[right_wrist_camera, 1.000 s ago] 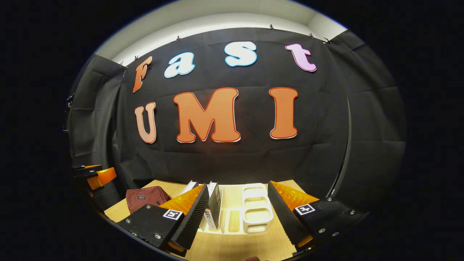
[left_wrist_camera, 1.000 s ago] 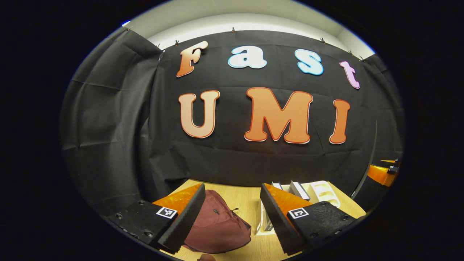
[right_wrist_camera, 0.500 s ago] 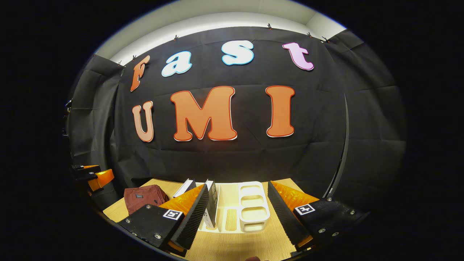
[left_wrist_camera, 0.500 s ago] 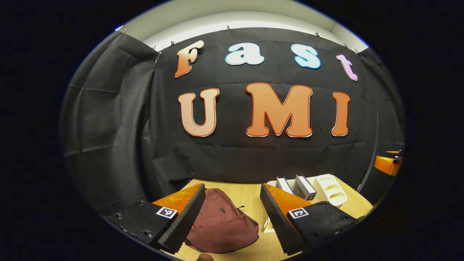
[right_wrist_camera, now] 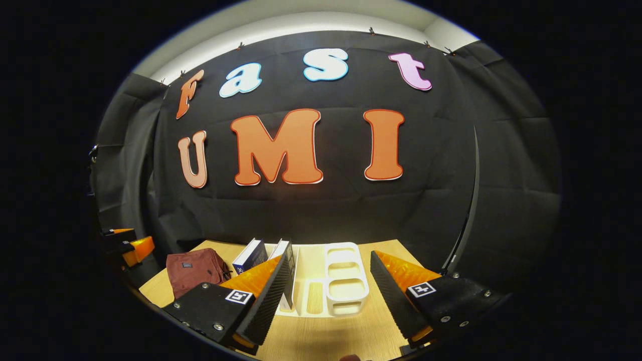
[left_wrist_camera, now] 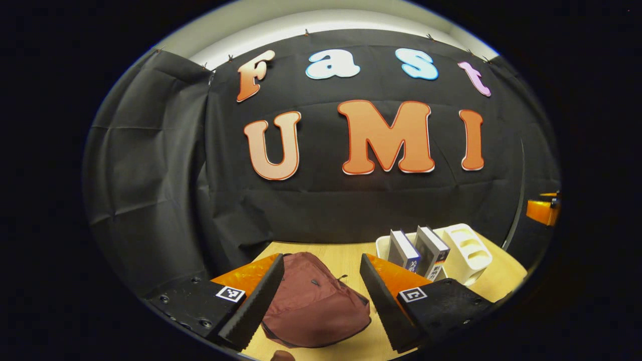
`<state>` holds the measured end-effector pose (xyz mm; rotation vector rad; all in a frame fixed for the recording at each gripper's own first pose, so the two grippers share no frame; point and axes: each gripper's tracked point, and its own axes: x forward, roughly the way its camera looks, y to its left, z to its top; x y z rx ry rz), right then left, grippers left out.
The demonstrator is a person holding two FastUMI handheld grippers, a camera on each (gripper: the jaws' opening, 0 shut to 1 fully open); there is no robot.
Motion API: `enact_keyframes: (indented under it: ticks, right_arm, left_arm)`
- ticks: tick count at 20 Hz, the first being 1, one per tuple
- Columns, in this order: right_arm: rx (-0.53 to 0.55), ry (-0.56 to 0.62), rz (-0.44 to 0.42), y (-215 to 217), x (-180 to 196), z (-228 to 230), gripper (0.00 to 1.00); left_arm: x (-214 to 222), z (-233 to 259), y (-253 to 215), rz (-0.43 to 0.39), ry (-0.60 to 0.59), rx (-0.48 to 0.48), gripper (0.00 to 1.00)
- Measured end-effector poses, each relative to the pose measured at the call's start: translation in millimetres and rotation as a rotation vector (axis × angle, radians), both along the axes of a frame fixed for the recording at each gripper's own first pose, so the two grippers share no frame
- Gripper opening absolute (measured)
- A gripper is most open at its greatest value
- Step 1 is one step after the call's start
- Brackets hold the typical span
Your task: Open the schoolbag, grab two books from the bookshelf and put them into the schoolbag.
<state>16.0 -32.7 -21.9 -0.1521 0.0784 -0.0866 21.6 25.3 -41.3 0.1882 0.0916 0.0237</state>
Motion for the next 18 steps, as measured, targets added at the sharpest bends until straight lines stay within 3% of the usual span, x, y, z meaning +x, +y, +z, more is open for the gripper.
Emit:
enact_keyframes:
  ticks: [3, 4, 5, 12, 16, 18]
  right_arm:
    - [0.008, 0.036, -0.012, -5.3, -1.4, -13.9, 0.96]
    - [0.006, 0.047, -0.019, -8.4, -1.3, -18.1, 0.96]
    - [0.002, 0.058, -0.029, -11.9, -2.1, -22.3, 0.96]
    - [-0.016, 0.151, -0.089, -39.0, -15.2, -51.7, 0.96]
    - [-0.014, 0.198, -0.129, -59.5, -23.2, -64.0, 0.96]
    - [-0.011, 0.211, -0.147, -59.3, -21.0, -65.1, 0.97]
  left_arm:
    - [1.4, -43.3, 3.4, -0.008, 0.084, 0.058, 0.94]
    - [0.7, -61.0, 4.2, -0.014, 0.119, 0.084, 0.99]
    - [-0.2, -76.8, 6.5, -0.012, 0.152, 0.119, 0.95]
    - [-6.1, -202.7, -0.4, -0.047, 0.384, 0.372, 0.98]
    - [-8.5, -259.7, -17.2, -0.095, 0.460, 0.522, 0.98]
    - [-5.5, -281.3, -24.7, -0.110, 0.491, 0.553, 0.98]
